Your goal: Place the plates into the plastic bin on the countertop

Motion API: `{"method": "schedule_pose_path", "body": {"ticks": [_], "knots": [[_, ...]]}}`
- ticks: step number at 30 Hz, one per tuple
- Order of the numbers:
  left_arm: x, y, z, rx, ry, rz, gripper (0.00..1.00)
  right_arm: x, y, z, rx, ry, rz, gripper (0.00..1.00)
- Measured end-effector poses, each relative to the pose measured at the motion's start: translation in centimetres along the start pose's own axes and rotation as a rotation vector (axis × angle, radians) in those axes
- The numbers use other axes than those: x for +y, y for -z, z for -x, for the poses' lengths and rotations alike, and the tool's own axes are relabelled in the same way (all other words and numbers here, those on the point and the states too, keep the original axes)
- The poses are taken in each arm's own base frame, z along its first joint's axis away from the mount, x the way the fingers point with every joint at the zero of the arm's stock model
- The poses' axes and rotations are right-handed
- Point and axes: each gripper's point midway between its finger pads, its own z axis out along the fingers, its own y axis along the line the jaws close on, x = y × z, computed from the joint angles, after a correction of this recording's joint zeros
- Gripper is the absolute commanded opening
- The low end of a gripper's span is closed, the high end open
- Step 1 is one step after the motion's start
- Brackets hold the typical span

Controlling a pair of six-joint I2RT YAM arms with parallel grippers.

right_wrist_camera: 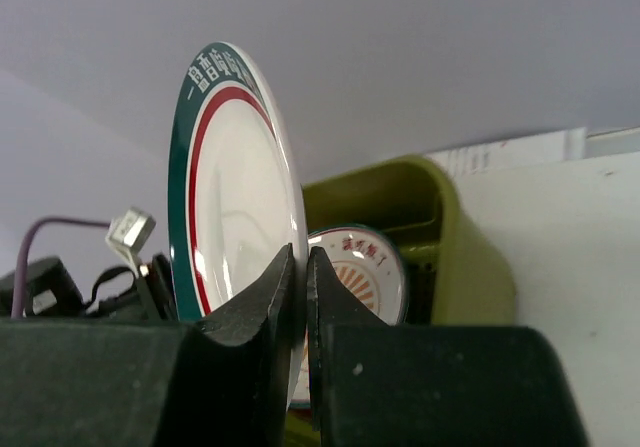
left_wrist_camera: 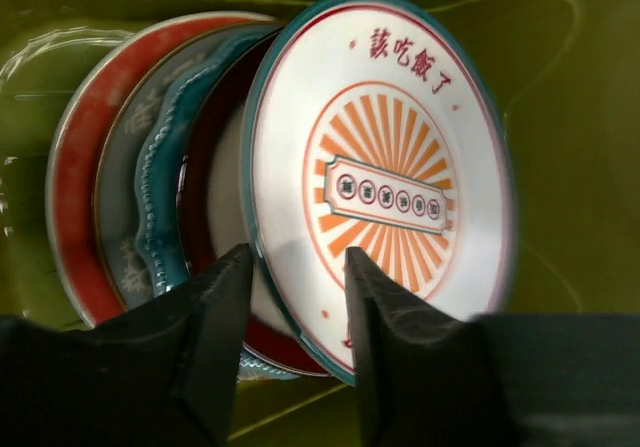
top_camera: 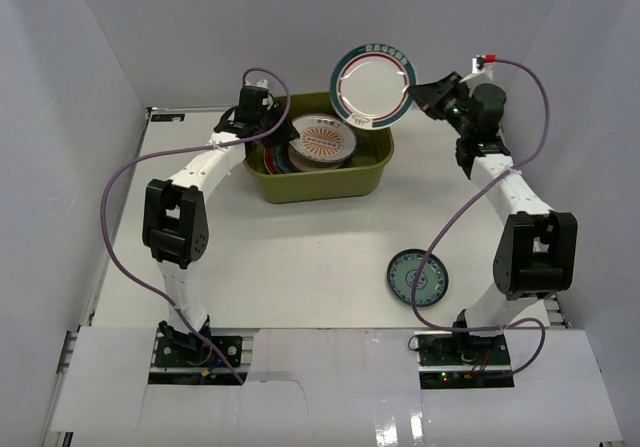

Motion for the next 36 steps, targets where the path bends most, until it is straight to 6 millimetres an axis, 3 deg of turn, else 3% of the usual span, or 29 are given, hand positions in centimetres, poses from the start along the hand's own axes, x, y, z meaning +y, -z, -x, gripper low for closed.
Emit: {"method": "schedule_pose_path", "body": {"ticks": [1,2,5,8,12,14,16,19,21,23,25,27,28,31,32,36], "knots": [[0.4,-0.1,0.0,-0.002,-0.009,0.017,0.62,0.9,-0.8,-1.7,0.044,0.009,0.01,0.08],[0.8,-0.1,-0.1,0.0,-0.016,0.034,0.78,1.7,-1.5,-3.3,0.084,0.017,0.022,0.08],[1.3,0.0,-0.1,-0.003,-0.035,0.059,0.98,2.7,-2.8,-7.4,0.179,0.036,0.025,0.08],[1.3,0.1,0.4,-0.016,-0.047,0.065,0.98,2.2,-3.2,-10.1,0.237,0.04,-0.009,0.08],[0.9,1.6,1.8,-0.07,-0.062,0.071,0.98,0.8,-3.5,-12.1,0.274,0.055,-0.071,0.08],[0.4,3.7,2.8,-0.131,-0.068,0.066,0.98,0.1,-4.0,-12.8,0.294,0.07,-0.1,0.08],[-0.4,7.0,3.7,-0.201,-0.071,0.045,0.98,-0.3,-4.7,-13.7,0.313,0.087,-0.118,0.08],[-2.7,12.6,5.2,-0.317,-0.074,-0.028,0.98,-0.6,-5.3,-15.9,0.36,0.11,-0.134,0.08],[-4.8,15.5,5.2,-0.373,-0.087,-0.102,0.98,-0.8,-5.3,-17.8,0.401,0.122,-0.142,0.08],[-6.8,17.0,2.8,-0.362,-0.109,-0.173,0.98,-1.0,-5.1,-19.7,0.445,0.127,-0.152,0.1],[-8.3,16.9,-1.7,-0.288,-0.136,-0.231,0.98,-1.2,-5.1,-21.3,0.482,0.131,-0.162,0.17],[-8.7,16.1,-6.9,-0.182,-0.153,-0.253,0.98,-1.2,-5.3,-22.2,0.504,0.137,-0.165,0.32],[-8.7,15.6,-10.2,-0.112,-0.166,-0.258,0.98,-1.3,-5.3,-22.4,0.511,0.141,-0.17,0.49],[-7.9,14.8,-18.3,0.07,-0.192,-0.237,0.98,-1.2,-5.4,-22.1,0.508,0.157,-0.175,0.72],[-7.8,14.8,-20.2,0.11,-0.2,-0.23,0.98,-1.0,-5.6,-21.8,0.502,0.161,-0.172,0.75],[-9.4,14.2,-25.2,0.207,-0.24,-0.231,0.96,-0.3,-5.6,-20.4,0.474,0.198,-0.168,0.88]]}}
